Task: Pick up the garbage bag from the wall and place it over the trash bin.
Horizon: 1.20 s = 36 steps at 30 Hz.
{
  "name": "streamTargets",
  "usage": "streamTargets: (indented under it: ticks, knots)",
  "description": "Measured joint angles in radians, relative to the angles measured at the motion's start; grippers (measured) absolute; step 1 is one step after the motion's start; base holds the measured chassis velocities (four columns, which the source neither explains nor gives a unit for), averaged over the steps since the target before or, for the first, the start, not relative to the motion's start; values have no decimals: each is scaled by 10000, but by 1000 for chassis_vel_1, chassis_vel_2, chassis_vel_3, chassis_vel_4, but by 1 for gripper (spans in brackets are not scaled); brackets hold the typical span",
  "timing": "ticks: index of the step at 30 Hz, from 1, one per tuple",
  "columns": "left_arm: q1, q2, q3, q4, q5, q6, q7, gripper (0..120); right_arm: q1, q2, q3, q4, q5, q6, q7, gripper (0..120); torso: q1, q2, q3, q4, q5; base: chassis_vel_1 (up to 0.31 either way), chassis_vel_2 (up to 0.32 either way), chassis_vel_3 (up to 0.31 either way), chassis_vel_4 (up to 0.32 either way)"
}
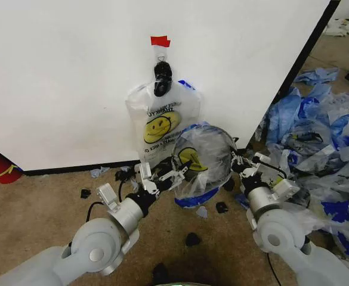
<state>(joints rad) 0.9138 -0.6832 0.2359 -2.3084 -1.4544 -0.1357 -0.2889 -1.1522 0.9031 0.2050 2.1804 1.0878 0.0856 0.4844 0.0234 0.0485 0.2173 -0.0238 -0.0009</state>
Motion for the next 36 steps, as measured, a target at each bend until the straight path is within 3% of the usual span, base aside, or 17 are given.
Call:
streamTargets:
  ticks: [2, 6, 18, 22, 28, 36]
  knots:
    - [407, -298, 721, 352, 737, 4, 314, 100, 118, 18, 146, 284, 556, 30, 112, 0, 0, 0, 0, 5, -3, 0, 0, 0, 0]
    - [324, -449, 1415, 911, 1067, -24, 372, 100, 122, -87, 310, 577, 792, 22, 220, 0, 0, 0, -1, 2, -1, 0, 0, 0, 0]
    - [-423, -965, 2095, 2492, 1261, -387, 395, 100, -86, -382, 698, 1449, 1161, -5, 451, 0, 0, 0, 0, 1, -2, 0, 0, 0, 0]
    - [-443, -1049, 1947, 2262, 1206, -408, 278, 100, -86, -422, 690, 1366, 1108, -3, 448, 0, 0, 0, 0, 1, -3, 0, 0, 0, 0]
    - [-230, -440, 1448, 964, 943, -253, 246, 100, -81, -139, 362, 758, 551, -18, 236, 0, 0, 0, 0, 3, 0, 0, 0, 0, 0]
    - [182, -222, 1313, 623, 1003, -134, 289, 100, -71, 34, 110, 560, 232, -81, 180, 0, 0, 0, -1, 3, -3, 0, 0, 0, 0]
